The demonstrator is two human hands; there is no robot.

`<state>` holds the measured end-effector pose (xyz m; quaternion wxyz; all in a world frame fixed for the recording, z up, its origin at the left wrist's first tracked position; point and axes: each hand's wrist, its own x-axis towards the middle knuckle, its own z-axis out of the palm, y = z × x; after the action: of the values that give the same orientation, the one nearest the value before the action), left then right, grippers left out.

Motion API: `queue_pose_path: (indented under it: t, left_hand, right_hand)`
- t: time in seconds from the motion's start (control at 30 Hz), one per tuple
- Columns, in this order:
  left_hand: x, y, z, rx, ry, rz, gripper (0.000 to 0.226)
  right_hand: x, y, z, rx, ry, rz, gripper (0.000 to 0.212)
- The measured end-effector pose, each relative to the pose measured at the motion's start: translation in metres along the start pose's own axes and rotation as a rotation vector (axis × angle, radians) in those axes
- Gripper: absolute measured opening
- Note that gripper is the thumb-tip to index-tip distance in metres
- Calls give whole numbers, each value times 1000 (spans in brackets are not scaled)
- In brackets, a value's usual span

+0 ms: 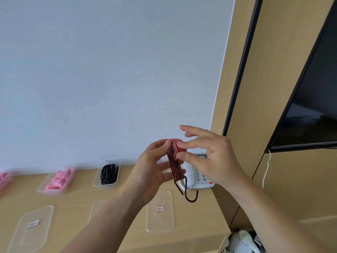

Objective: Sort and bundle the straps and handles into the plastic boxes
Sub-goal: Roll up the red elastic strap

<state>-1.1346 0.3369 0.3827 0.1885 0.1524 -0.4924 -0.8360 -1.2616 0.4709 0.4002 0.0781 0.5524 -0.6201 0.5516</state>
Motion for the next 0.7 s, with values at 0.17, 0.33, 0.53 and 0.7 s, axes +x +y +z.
queue_pose_path:
  t: [0.17,0.33,0.53,0.7]
  left_hand:
    - [3,1,-2,31,13,50,39]
    - [4,-1,-7,88,88,94,32]
    - [7,-1,-26,89,222,123,25]
    - [9,-10,-56,71,285,111,24]
  right_hand:
    - [2,2,-1,28,-125,147,24]
    - [0,2,8,126,-235,471,49]
    - [-13,6,36,410,-297,828,64]
    - [-27,16,72,173,-272,896,60]
